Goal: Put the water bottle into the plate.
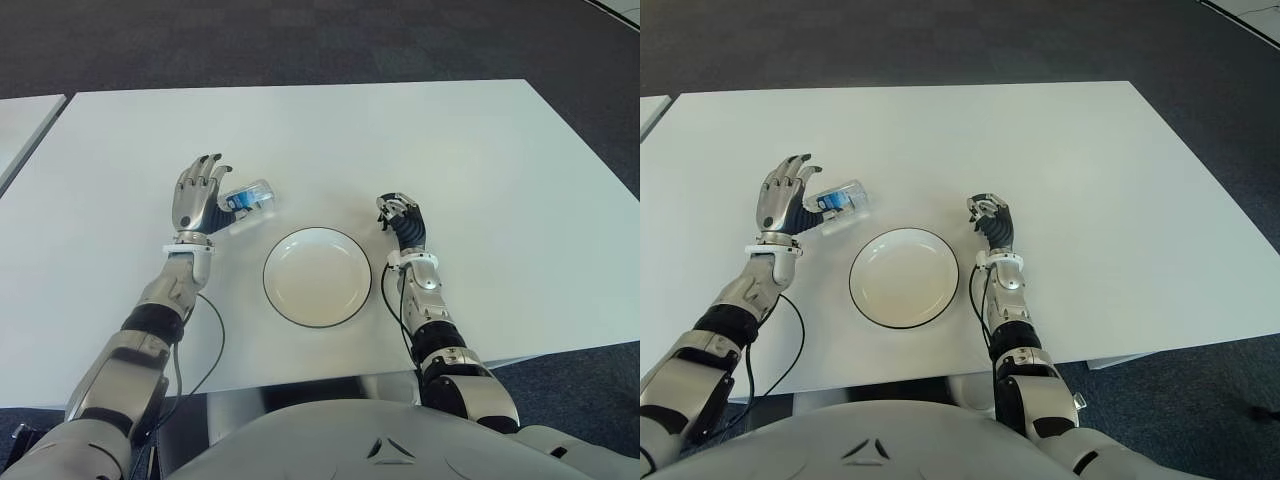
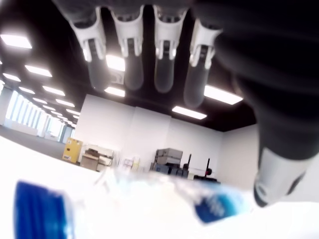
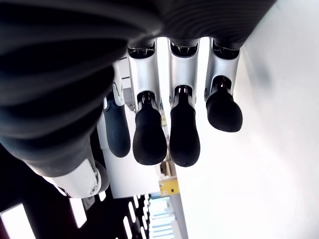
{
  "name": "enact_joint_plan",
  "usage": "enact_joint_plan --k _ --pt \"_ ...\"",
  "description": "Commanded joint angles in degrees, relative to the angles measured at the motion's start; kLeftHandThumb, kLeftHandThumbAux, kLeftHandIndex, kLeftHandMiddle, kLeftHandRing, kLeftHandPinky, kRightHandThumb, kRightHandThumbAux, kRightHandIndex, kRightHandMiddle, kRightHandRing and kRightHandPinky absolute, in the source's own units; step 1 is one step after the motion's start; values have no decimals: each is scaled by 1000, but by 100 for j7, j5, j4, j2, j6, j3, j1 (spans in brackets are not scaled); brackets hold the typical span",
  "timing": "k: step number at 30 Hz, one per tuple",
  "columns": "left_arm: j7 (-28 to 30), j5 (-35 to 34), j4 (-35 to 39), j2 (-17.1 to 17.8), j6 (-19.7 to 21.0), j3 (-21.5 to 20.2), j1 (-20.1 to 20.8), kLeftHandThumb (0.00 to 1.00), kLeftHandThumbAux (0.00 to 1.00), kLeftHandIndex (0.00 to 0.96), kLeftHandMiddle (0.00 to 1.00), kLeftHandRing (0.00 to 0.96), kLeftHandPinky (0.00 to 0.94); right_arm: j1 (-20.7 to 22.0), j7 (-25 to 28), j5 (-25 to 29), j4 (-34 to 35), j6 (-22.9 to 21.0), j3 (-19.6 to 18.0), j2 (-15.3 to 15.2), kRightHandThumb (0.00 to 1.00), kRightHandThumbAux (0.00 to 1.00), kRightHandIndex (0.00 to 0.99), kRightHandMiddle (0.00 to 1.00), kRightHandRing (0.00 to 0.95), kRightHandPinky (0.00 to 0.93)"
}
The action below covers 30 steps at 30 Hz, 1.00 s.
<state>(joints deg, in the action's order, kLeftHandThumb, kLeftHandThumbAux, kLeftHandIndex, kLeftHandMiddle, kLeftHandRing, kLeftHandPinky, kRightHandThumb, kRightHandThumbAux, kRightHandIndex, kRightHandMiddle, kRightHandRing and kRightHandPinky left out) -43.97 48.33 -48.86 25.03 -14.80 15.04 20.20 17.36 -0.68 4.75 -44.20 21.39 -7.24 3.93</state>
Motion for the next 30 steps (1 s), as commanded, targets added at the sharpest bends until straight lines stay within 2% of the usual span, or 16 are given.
enact_joint_plan --k 1,7,13,16,22,30 --pt "-114 93 -896 83 -275 385 442 508 569 54 114 85 30 -376 -17 31 -338 -510 -18 27 702 729 438 769 751 752" --pt "77 50 -1549 66 -353 737 714 560 479 31 100 76 22 -376 -21 24 -341 -510 -19 24 702 729 438 770 751 752" --pt "449 -24 -2340 -138 -233 1038 918 590 429 14 83 62 19 -383 -43 33 -324 -541 -26 43 702 728 438 766 748 750" --pt "719 -79 -2666 -280 -120 1119 821 584 427 11 82 62 23 -395 -59 28 -314 -542 -27 47 702 728 439 765 747 749" --pt "997 -209 -2819 -326 -62 1242 697 569 450 13 76 61 11 -405 -104 20 -301 -560 -35 46 702 728 438 764 746 750" --pt "1421 -454 -2892 -400 72 1237 493 623 463 17 57 44 2 -419 -132 28 -278 -609 -46 33 702 729 438 765 748 752"
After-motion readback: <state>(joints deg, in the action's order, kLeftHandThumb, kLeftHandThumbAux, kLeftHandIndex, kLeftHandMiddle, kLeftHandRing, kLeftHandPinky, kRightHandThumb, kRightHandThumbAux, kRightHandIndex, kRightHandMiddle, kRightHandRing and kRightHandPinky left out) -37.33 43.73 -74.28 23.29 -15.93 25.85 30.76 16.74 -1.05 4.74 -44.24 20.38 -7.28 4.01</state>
